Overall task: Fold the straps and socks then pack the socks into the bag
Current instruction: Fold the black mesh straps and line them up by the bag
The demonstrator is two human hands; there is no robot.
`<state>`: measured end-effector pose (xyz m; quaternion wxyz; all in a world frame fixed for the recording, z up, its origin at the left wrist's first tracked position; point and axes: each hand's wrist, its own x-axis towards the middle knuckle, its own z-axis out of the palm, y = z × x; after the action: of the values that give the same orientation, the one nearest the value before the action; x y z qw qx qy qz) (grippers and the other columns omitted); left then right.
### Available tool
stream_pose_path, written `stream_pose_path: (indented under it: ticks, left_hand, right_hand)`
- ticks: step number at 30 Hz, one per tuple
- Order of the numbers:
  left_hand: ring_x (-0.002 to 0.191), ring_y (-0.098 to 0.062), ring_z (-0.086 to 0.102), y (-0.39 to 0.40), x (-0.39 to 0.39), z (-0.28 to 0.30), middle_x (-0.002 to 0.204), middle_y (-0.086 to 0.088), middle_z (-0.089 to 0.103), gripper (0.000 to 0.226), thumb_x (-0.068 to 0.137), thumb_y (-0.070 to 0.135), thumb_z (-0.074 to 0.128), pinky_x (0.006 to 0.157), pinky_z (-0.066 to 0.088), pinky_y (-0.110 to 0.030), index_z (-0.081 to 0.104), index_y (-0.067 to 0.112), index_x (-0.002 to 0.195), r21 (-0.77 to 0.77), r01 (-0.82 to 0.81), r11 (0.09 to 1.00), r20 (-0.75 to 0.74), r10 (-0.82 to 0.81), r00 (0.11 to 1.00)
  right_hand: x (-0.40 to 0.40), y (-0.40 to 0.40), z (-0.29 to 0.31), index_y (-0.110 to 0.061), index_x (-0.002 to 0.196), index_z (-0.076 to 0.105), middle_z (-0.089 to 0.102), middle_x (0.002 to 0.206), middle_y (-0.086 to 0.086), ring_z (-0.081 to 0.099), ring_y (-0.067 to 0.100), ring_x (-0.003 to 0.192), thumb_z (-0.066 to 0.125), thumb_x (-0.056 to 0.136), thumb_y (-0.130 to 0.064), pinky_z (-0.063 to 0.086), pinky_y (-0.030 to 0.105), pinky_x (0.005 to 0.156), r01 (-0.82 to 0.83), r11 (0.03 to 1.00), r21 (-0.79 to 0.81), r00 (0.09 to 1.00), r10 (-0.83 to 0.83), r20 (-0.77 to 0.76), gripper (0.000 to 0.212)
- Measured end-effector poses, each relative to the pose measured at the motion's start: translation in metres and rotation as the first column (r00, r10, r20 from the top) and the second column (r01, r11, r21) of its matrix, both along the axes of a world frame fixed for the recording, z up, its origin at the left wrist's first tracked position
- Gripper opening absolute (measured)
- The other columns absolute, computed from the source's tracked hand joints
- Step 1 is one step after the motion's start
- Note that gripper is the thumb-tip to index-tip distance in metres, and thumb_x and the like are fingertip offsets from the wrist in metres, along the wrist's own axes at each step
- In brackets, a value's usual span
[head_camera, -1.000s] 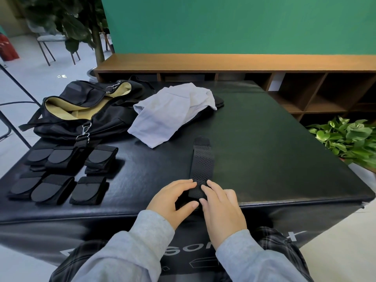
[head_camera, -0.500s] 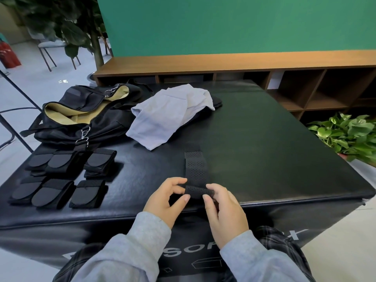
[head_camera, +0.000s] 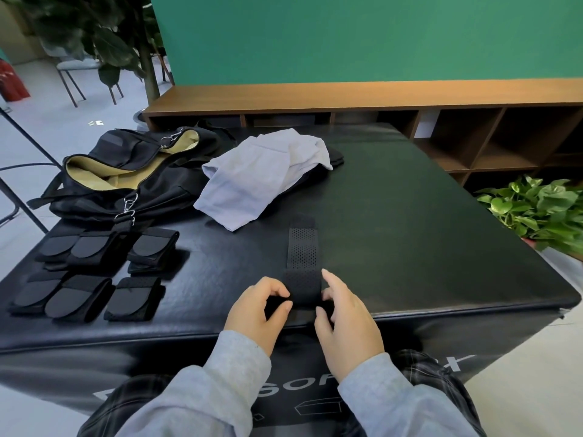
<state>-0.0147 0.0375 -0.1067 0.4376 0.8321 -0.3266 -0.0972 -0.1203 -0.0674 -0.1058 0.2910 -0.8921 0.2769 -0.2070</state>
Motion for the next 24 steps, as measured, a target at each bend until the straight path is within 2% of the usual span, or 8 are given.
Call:
stream_pose_path:
  ticks: [3, 6, 8, 10, 13, 17, 20, 24]
  left_hand:
    - [0.100, -0.003, 0.052, 0.001, -0.001, 0.001, 0.100, 0.015, 0.058, 0.030, 0.086, 0.018, 0.064, 0.076, 0.034, -0.004, 0.047, 0.043, 0.082, 0.016, 0.009, 1.000, 0.003, -0.009, 1.000]
    - [0.100, 0.003, 0.050, 0.002, 0.000, 0.002, 0.102, 0.019, 0.056, 0.038, 0.086, 0.016, 0.063, 0.078, 0.033, 0.000, 0.045, 0.049, 0.088, 0.032, 0.044, 0.999, 0.036, -0.045, 0.998]
    - [0.099, 0.008, 0.048, 0.002, 0.000, 0.004, 0.100, 0.024, 0.054, 0.041, 0.086, 0.013, 0.062, 0.080, 0.030, 0.004, 0.046, 0.050, 0.094, 0.033, 0.076, 0.997, 0.073, -0.079, 0.994]
    - [0.100, 0.010, 0.046, 0.002, 0.001, 0.003, 0.098, 0.026, 0.051, 0.044, 0.086, 0.011, 0.062, 0.080, 0.028, 0.005, 0.046, 0.049, 0.103, 0.026, 0.106, 0.994, 0.109, -0.108, 0.988]
    - [0.099, 0.008, 0.047, 0.002, 0.004, -0.001, 0.095, 0.024, 0.050, 0.043, 0.086, 0.007, 0.061, 0.081, 0.028, 0.004, 0.054, 0.039, 0.113, 0.021, 0.113, 0.993, 0.148, -0.115, 0.982]
    - [0.101, 0.010, 0.044, 0.002, 0.006, -0.006, 0.095, 0.019, 0.049, 0.036, 0.083, 0.000, 0.063, 0.081, 0.031, 0.001, 0.065, 0.026, 0.108, -0.040, 0.101, 0.994, 0.157, -0.094, 0.983]
    - [0.104, 0.014, 0.043, 0.002, 0.006, -0.007, 0.104, 0.021, 0.048, 0.035, 0.083, 0.002, 0.064, 0.083, 0.029, 0.002, 0.063, 0.032, 0.099, -0.077, 0.099, 0.992, 0.143, -0.087, 0.986]
    - [0.108, 0.022, 0.038, 0.003, 0.005, -0.004, 0.115, 0.028, 0.046, 0.036, 0.084, 0.009, 0.065, 0.084, 0.025, 0.006, 0.055, 0.043, 0.093, -0.084, 0.100, 0.991, 0.125, -0.089, 0.988]
  right_hand:
    - [-0.001, 0.000, 0.000, -0.035, 0.147, 0.011, 0.043, 0.109, -0.021, 0.035, -0.001, 0.088, 0.047, 0.095, -0.025, 0.035, 0.015, 0.077, 0.003, 1.000, 0.000, 1.000, -0.003, -0.022, 0.064]
    - [-0.002, 0.000, -0.001, -0.038, 0.148, 0.010, 0.040, 0.104, -0.018, 0.036, 0.000, 0.090, 0.046, 0.096, -0.025, 0.037, 0.017, 0.076, -0.027, 0.999, -0.033, 1.000, 0.027, -0.007, 0.065]
    - [-0.001, 0.000, -0.002, -0.035, 0.148, 0.019, 0.041, 0.104, -0.015, 0.042, 0.005, 0.096, 0.047, 0.095, -0.024, 0.038, 0.020, 0.075, -0.027, 0.998, -0.048, 1.000, 0.027, -0.004, 0.060]
    - [0.000, 0.001, -0.002, -0.029, 0.143, 0.036, 0.050, 0.105, -0.010, 0.050, 0.012, 0.101, 0.054, 0.092, -0.021, 0.044, 0.025, 0.073, -0.007, 0.998, -0.069, 1.000, 0.006, -0.027, 0.055]
    - [0.002, 0.001, -0.014, -0.016, 0.119, 0.063, 0.059, 0.088, -0.006, 0.062, 0.017, 0.080, 0.076, 0.073, -0.011, 0.049, 0.026, 0.055, 0.018, 0.983, -0.185, 0.999, -0.011, 0.038, 0.048]
    - [0.003, 0.001, -0.016, -0.017, 0.111, 0.067, 0.059, 0.087, -0.006, 0.061, 0.016, 0.078, 0.076, 0.073, -0.010, 0.050, 0.026, 0.055, 0.041, 0.985, -0.166, 0.998, -0.031, 0.064, 0.039]
    - [0.002, 0.002, -0.015, -0.020, 0.102, 0.068, 0.058, 0.089, -0.007, 0.061, 0.014, 0.075, 0.079, 0.071, -0.012, 0.049, 0.024, 0.051, 0.027, 0.985, -0.168, 0.997, -0.014, 0.078, 0.034]
    - [0.001, 0.002, -0.012, -0.024, 0.096, 0.062, 0.058, 0.102, -0.008, 0.060, 0.008, 0.078, 0.076, 0.075, -0.015, 0.044, 0.019, 0.051, 0.027, 0.993, -0.114, 0.993, -0.013, 0.118, 0.027]
